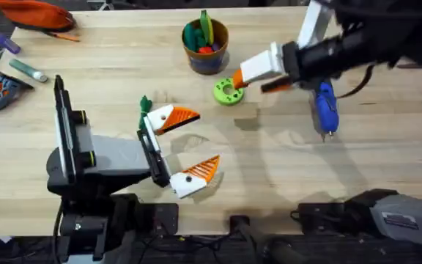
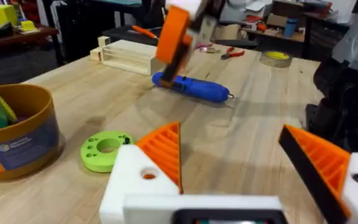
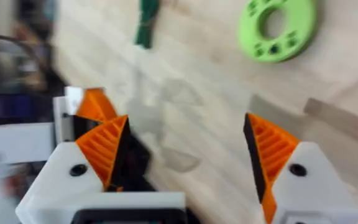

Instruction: Pick up the gripper from the table and insert it into the empty holder that is missing its gripper. Then pick up a screw, insert it into the mounting hole, and use the screwdriver to tighten it. Finally, clean up the table by picking up the vegetable and placing it into the bucket.

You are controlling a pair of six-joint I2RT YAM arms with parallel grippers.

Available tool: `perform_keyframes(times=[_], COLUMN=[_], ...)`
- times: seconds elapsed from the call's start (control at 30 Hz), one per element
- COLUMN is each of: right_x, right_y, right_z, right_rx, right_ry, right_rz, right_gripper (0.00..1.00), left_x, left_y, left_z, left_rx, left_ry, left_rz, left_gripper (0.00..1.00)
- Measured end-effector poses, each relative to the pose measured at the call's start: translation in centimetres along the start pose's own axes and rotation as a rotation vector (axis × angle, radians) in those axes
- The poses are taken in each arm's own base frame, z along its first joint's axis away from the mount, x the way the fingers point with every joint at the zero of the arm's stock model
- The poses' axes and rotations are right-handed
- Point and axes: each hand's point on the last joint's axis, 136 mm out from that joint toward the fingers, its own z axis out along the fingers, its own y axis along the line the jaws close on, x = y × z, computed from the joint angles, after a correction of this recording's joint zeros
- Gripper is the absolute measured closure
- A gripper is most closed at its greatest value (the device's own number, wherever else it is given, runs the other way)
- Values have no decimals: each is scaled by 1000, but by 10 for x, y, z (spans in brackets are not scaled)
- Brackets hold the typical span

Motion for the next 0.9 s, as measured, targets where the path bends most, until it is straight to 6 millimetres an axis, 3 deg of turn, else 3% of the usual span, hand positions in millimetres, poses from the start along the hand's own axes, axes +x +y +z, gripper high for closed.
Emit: perform_keyframes(times=[0.13, 0.27, 0.63, 0.9], right_x=[-10, -18, -49, -40], right_y=[-1, -7, -20, -29], right_z=[-18, -18, 21, 48], right_rx=[185, 354, 551, 625], right_ry=[-1, 41, 207, 273], right_rz=[-107, -193, -276, -278], right_gripper=[9, 9, 9, 9], left_x=[0, 0, 0, 0], left_y=[0, 0, 0, 0], left_z=[0, 0, 0, 0], left_rx=[0, 0, 0, 0], left_ry=[0, 0, 0, 0], left_rz=[0, 0, 0, 0], left_gripper=[16, 15, 14, 15])
